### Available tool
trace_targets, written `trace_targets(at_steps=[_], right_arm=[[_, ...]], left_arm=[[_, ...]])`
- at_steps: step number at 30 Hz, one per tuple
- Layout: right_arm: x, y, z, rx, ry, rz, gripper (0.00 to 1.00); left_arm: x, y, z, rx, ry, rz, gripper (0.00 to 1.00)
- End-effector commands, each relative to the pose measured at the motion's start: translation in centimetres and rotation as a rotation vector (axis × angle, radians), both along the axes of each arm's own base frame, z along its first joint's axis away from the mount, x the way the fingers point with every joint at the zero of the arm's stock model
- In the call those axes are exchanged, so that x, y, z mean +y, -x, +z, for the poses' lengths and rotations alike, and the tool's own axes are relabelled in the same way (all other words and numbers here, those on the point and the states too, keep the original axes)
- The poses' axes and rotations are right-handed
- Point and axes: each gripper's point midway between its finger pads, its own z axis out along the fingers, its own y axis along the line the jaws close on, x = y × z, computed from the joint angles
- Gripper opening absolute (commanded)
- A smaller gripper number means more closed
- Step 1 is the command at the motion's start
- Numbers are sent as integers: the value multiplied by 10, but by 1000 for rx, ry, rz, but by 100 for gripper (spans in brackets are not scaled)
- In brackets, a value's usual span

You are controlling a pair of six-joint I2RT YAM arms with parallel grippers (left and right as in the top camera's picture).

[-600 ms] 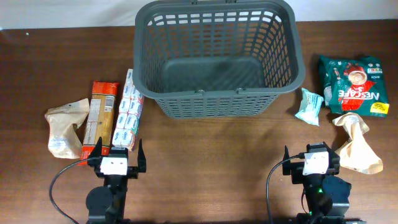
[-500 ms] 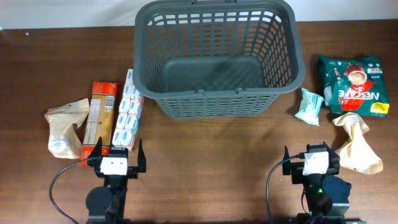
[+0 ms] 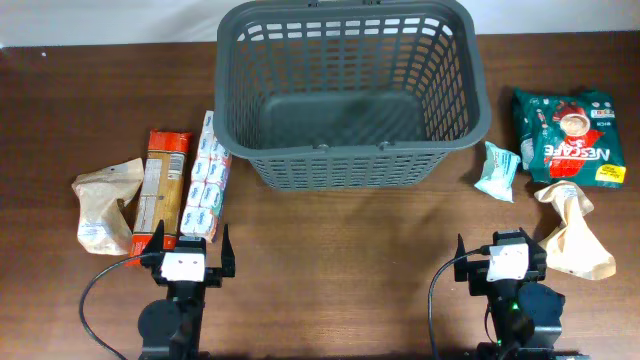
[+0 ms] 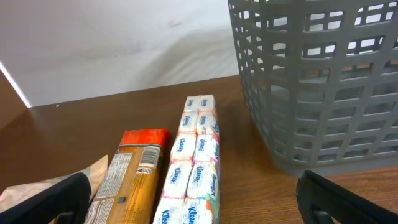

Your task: Pack container

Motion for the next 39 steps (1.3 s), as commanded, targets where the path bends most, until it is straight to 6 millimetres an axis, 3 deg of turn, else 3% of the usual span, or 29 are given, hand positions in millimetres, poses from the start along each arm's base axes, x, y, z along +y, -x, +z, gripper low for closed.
trace_targets(at_steps=[1,3,7,10,11,14,20,25,27,29,32,33,37,39], right_arm=[[2,0,-1,-3,-15,2,99],[14,-1,-1,-8,-139,31,99],[17,-1,2,-17,-408,-40,99],[19,-1,20,-54,-482,-46,99],[13,-4,42,-105,-472,-63,99],[-4,-9,72,-132,-446,-150,99],[-37,-40,147,-38,-346,-255,99],[-65,-66,228,-12,-375,-300,99],[-78,-78,269,-49,-361,-301,99],[-92,-89,288,-53,-332,-317,99],[-118,-112,279,33,-351,-374,99],[-133,-128,258,129,-360,-401,99],[-166,-161,190,386,-361,-494,99],[-182,-184,132,562,-350,-531,99]], left_arm=[[3,0,-1,-6,-13,15,99],[3,0,-1,-6,-13,15,99],[3,0,-1,-6,-13,15,99],[3,0,-1,-6,-13,15,99],[3,0,-1,-6,-14,15,99],[3,0,-1,-6,-13,15,99],[3,0,-1,-6,-13,15,99],[3,0,-1,-6,-14,15,99],[3,0,-1,-6,-13,15,99],[3,0,-1,-6,-13,15,99],[3,0,-1,-6,-13,15,99],[3,0,-1,-6,-13,15,99],[3,0,-1,-6,-13,15,99],[3,0,-1,-6,-13,15,99]])
